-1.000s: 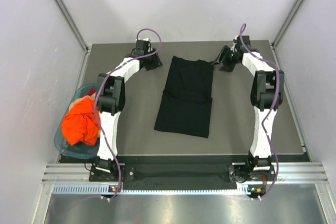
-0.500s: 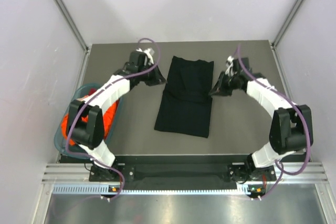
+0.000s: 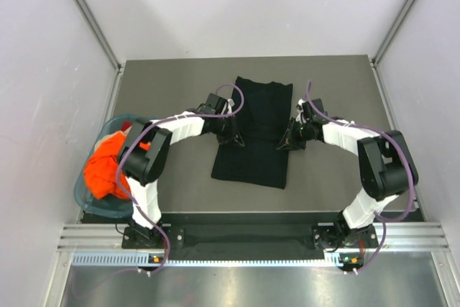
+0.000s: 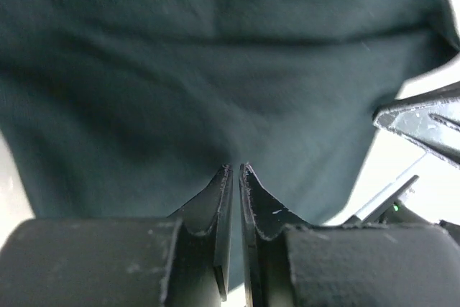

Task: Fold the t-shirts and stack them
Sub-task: Fold the tshirt

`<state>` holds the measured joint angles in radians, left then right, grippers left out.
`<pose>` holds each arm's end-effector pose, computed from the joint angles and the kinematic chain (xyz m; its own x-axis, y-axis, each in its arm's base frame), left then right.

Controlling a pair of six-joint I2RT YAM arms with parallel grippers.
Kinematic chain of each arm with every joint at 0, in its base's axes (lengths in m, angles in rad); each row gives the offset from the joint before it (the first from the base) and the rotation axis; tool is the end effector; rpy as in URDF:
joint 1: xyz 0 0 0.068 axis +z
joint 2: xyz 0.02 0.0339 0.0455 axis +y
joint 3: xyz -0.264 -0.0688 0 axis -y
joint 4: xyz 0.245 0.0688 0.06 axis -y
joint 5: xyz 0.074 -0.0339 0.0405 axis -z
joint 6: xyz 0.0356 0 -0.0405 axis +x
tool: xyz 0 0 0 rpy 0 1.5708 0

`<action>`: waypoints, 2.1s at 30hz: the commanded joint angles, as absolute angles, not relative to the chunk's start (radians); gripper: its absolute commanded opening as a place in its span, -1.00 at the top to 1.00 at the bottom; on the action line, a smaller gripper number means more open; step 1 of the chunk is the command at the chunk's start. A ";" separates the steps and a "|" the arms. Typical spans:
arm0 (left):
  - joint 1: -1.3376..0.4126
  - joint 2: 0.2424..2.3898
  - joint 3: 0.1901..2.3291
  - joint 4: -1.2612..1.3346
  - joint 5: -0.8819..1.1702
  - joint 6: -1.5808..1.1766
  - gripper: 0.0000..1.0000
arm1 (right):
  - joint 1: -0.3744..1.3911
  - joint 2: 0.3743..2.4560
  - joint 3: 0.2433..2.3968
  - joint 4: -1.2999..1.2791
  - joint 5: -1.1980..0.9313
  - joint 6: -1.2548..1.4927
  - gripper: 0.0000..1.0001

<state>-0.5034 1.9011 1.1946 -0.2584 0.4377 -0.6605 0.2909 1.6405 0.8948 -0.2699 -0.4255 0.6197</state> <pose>0.3356 -0.2020 0.1625 -0.9664 -0.1022 -0.2360 0.0703 0.7778 -0.6245 0.2977 0.1045 0.1643 -0.9355 0.2721 -0.2254 0.0905 0.8011 0.5917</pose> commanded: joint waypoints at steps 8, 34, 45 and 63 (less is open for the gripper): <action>-0.500 2.072 1.437 -0.230 0.419 -0.673 0.74 | 0.290 1.789 1.084 -0.215 -0.408 0.545 0.98; -0.436 1.686 1.343 -0.601 0.226 -0.397 0.01 | 0.238 1.620 1.165 -0.521 -0.431 0.417 -0.08; -0.402 1.456 0.927 -0.561 0.364 -0.502 -0.13 | 0.345 1.324 0.634 -0.275 -0.496 0.652 -0.30; -0.391 1.433 0.922 -0.505 0.411 -0.546 0.36 | 0.364 1.175 0.566 -0.330 -0.451 0.658 0.10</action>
